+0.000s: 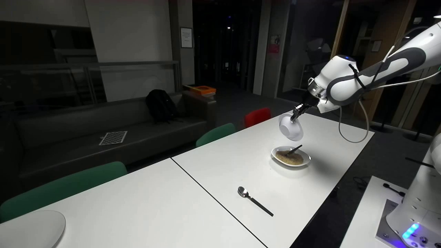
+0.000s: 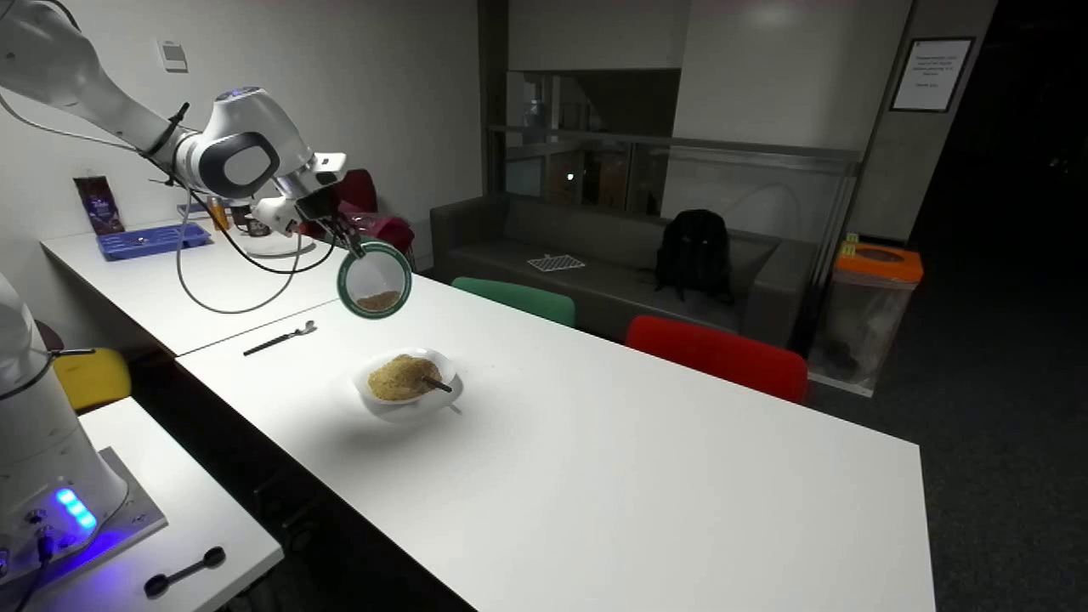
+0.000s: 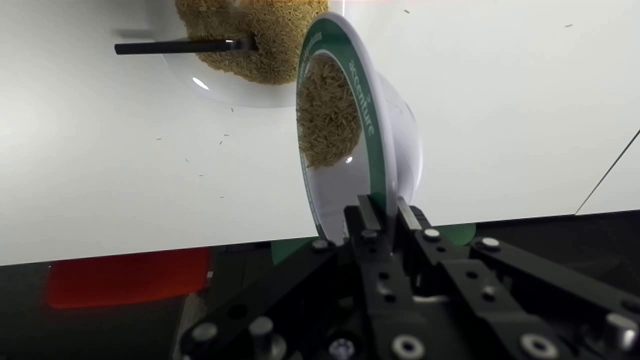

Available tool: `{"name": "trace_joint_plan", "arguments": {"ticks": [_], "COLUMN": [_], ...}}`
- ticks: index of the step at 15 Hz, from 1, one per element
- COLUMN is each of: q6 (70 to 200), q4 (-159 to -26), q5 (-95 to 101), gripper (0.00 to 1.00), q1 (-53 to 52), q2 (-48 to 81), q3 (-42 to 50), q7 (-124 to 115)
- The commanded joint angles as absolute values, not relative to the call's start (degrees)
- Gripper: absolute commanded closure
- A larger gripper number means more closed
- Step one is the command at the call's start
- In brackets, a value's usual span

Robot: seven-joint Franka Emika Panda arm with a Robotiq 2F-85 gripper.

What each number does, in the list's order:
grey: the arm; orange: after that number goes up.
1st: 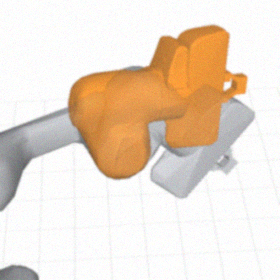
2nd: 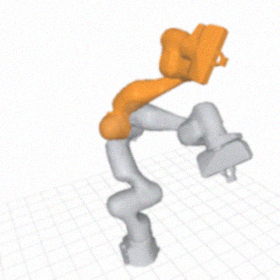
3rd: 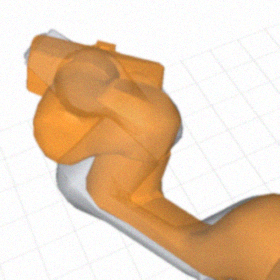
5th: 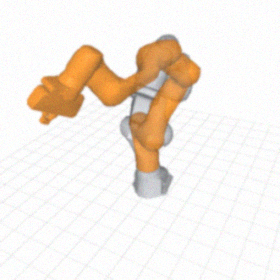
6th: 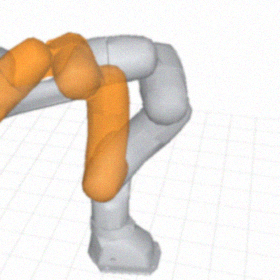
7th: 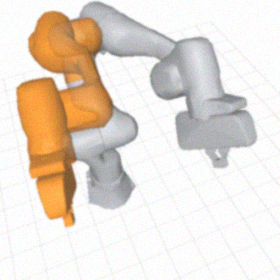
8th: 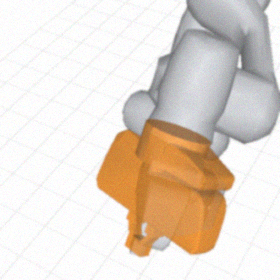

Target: Put the spoon in the left bowl on the table, then pour the contents from the left bowl to the right bowl

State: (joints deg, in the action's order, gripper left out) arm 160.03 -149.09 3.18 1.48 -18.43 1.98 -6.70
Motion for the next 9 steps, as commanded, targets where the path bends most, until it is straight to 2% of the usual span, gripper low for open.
{"name": "trace_joint_plan", "arguments": {"ticks": [1,2,9], "q6": [159.94,159.94,159.23], "q4": [-149.04,-149.04,-148.28], "q5": [2.42,2.42,-1.50], "gripper": [0.89,0.97,0.97], "q1": [2.18,2.19,1.17], "q2": [-18.44,-18.44,-19.54], "q3": [1.24,1.24,4.17], "q7": [-6.06,-6.07,-3.72]}}
